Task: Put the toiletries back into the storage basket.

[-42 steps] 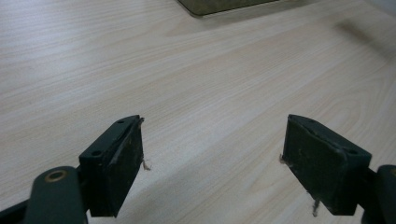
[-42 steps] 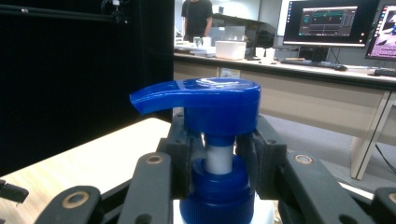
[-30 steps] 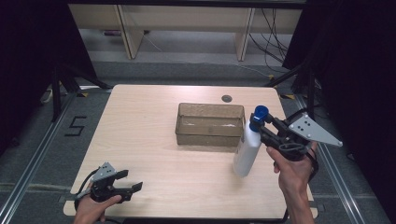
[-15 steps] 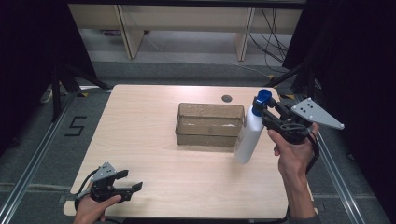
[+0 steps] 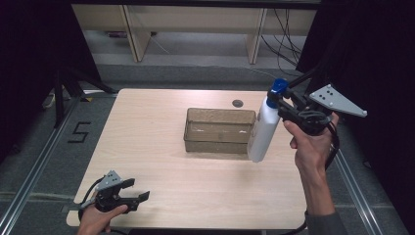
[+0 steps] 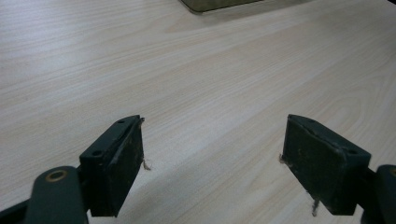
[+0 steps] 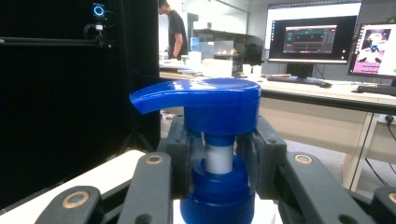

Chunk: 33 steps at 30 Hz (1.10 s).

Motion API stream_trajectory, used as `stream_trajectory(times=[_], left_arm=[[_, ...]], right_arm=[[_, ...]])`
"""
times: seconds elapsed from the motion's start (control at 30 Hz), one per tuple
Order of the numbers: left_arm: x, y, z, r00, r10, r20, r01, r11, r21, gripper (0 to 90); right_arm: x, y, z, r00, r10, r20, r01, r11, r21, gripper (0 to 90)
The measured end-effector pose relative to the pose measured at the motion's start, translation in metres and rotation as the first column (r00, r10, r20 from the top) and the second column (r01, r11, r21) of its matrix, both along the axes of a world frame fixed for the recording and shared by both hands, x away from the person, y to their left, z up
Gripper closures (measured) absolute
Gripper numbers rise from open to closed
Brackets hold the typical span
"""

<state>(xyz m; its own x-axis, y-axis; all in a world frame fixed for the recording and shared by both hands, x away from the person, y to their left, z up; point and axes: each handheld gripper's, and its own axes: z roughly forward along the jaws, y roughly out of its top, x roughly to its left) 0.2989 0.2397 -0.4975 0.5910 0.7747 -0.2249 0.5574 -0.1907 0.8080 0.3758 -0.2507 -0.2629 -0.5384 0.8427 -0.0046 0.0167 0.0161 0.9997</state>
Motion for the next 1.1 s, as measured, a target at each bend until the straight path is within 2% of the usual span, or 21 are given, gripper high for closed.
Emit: stream_trajectory(times=[0.17,0.23,0.33,0.47,0.53,0.7,0.73,0.93,1.0,1.03,1.1], left_arm=[[0.000,0.000,0.000,1.0000,0.001,0.002,-0.001,1.0000,0.003,20.0],[0.000,0.000,0.000,1.0000,0.000,0.002,0.000,1.0000,0.003,20.0],[0.000,0.000,0.000,1.0000,0.003,0.001,-0.003,1.0000,0.004,20.0],[0.000,0.000,0.000,1.0000,0.002,0.002,-0.002,1.0000,0.001,20.0],[0.000,0.000,0.000,1.0000,-0.004,-0.001,0.004,1.0000,0.001,20.0],[0.000,0.001,0.000,1.0000,-0.002,-0.001,0.002,1.0000,0.004,20.0],[0.000,0.001,0.000,1.0000,-0.001,-0.001,0.001,1.0000,0.005,20.0],[0.000,0.001,0.000,1.0000,-0.006,-0.002,0.006,1.0000,0.008,20.0],[0.000,0.000,-0.001,1.0000,-0.004,0.002,0.004,1.0000,-0.003,20.0],[0.000,0.000,0.000,0.9999,-0.013,-0.004,0.013,0.9999,0.009,20.0],[0.000,0.000,-0.001,1.0000,-0.006,0.002,0.006,1.0000,0.004,20.0]], right_arm=[[0.008,0.002,0.007,1.0000,0.006,-0.003,-0.006,1.0000,-0.006,66.2],[0.012,0.004,0.010,0.9998,0.004,-0.017,-0.004,1.0000,0.005,66.1],[0.020,0.005,0.011,0.9999,0.000,-0.011,0.000,1.0000,0.000,66.2],[0.028,0.006,0.011,0.9997,-0.003,-0.023,0.003,1.0000,-0.004,66.1],[0.034,0.007,0.009,0.9994,-0.005,-0.035,0.005,1.0000,0.006,66.1],[0.049,0.006,0.005,0.9994,-0.021,-0.027,0.021,0.9998,0.001,66.2],[0.051,0.007,0.004,0.9992,-0.025,-0.031,0.025,0.9996,0.012,66.2],[0.064,0.007,0.001,0.9985,-0.028,-0.047,0.028,0.9996,0.002,66.1],[0.071,0.008,-0.002,0.9980,-0.034,-0.054,0.033,0.9993,-0.017,66.2],[0.075,0.008,-0.004,0.9979,-0.036,-0.053,0.036,0.9993,-0.012,66.1],[0.079,0.007,-0.006,0.9971,-0.043,-0.063,0.043,0.9991,-0.001,66.1]])
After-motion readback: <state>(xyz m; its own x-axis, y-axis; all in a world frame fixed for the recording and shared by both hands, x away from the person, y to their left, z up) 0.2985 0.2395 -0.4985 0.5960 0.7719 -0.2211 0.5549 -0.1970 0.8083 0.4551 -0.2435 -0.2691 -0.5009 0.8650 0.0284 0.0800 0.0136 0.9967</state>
